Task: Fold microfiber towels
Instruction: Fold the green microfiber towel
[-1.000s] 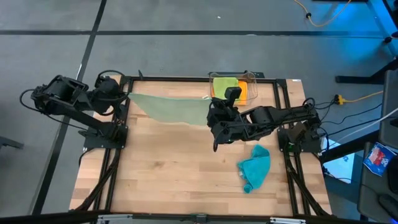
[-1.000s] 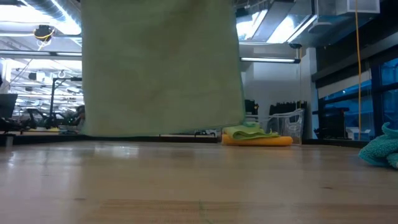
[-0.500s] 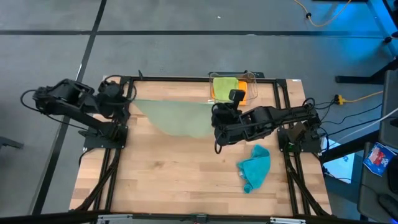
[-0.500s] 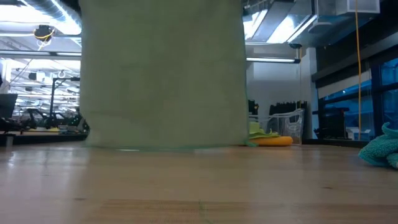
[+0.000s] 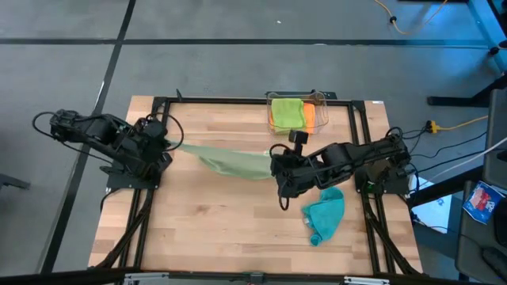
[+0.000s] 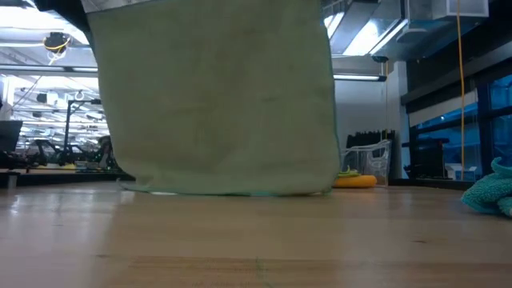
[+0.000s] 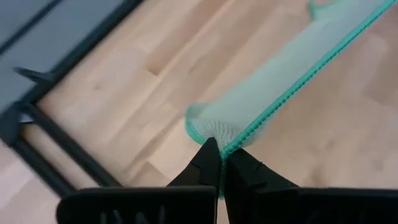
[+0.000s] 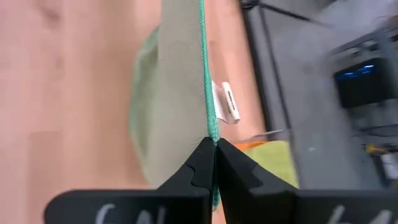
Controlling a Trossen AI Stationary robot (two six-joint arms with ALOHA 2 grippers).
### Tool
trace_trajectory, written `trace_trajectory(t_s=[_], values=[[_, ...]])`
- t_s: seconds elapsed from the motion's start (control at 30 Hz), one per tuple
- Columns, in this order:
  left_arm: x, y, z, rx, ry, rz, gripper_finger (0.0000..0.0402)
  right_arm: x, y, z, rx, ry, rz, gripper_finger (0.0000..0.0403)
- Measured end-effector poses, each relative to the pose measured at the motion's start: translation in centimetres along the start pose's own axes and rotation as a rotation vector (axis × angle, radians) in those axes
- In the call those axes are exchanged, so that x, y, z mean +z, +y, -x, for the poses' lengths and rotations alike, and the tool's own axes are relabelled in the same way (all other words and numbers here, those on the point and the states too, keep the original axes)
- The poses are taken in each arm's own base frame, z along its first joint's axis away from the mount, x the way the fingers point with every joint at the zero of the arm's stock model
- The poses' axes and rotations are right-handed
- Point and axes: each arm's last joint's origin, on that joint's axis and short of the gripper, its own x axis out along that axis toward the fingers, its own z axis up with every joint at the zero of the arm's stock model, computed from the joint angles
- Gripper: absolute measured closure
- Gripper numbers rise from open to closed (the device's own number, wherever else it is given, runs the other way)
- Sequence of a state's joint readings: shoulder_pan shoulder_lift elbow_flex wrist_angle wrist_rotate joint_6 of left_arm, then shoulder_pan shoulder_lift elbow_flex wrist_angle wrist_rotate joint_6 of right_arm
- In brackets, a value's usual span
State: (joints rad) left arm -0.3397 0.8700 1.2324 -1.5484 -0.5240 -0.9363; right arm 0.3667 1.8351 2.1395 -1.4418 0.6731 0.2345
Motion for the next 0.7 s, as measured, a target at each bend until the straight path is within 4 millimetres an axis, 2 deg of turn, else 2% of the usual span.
trace_trajectory(t_s=[0.17,0.43,0.7], values=[[-0.3,-0.9,0.3,-0.128,0.049,0.010,0.0401,-0.2,0.9,0.5,0.087,0.007,-0.047,0.0386],[-0.4,-3.2,1.3,-0.439,0.121,-0.005,0.0401,-0.2,2.3,1.5,0.188,-0.014,-0.044,0.0386],[-1.5,-4.1,2.2,-0.560,0.228,-0.021,0.0401,-0.7,3.8,2.7,0.304,-0.004,-0.007,0.0386]])
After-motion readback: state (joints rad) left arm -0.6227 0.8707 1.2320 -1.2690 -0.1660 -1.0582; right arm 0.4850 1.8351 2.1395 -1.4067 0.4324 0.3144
